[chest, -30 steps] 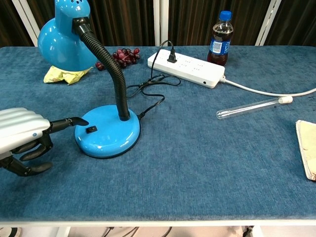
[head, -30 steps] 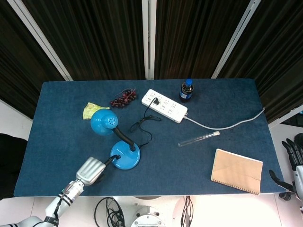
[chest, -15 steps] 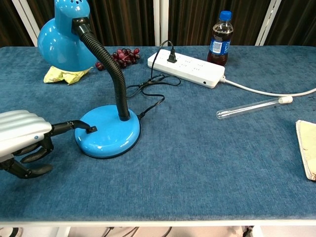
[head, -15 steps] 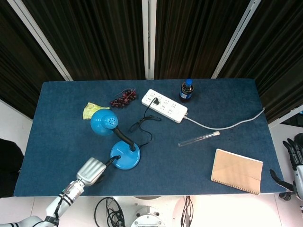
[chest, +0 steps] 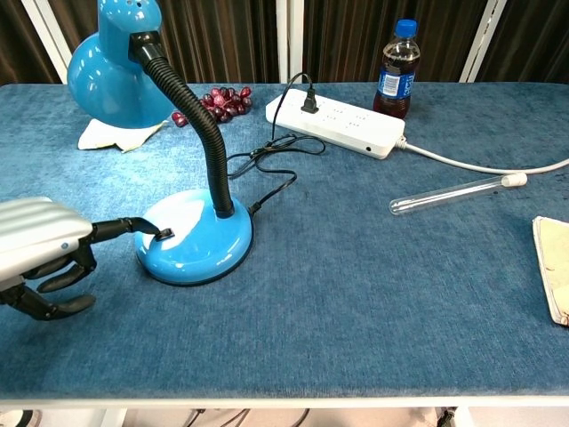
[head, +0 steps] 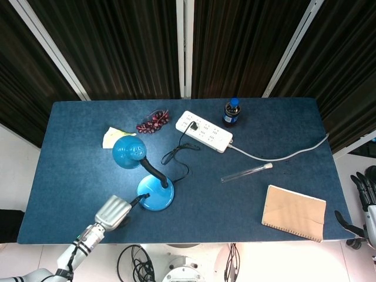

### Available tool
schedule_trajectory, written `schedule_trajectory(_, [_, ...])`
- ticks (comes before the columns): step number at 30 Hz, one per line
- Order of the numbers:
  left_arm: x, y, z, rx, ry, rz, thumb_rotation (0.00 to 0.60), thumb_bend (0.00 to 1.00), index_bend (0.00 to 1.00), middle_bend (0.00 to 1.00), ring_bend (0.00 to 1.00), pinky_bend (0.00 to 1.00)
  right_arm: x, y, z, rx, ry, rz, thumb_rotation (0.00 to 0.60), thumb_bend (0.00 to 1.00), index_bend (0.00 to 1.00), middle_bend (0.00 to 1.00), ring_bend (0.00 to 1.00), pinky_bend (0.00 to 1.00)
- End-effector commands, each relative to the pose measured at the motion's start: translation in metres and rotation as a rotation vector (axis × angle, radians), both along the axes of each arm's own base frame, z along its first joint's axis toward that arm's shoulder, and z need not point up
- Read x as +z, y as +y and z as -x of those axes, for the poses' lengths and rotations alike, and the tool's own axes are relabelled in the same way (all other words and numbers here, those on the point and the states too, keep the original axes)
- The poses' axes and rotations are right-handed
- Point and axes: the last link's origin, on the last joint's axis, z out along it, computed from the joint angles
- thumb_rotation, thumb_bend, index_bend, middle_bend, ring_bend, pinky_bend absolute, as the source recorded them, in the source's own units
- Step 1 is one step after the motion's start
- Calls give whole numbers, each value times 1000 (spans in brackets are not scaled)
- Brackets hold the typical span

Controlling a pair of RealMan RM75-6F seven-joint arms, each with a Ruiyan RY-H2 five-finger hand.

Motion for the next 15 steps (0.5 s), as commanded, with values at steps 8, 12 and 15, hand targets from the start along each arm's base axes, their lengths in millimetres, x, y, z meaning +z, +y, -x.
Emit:
schedule_trajectory(8, [68,1,32,103,-172,-346,600,369,120,824,792,704,0,0,-2,9,-3,-4,600,198,0,0,0,0])
schedule_trajectory(12, [116,-5,56,165,-204,-535,600,368,172,814,784,704,-1,0,-3,17,-4,-6,600,198,0,0,0,0])
schedule_trajectory(15, [144,-13,73,196,-212,-658,600,365,227,678,631,669,-1,0,-3,15,-1,-5,600,199,0,0,0,0])
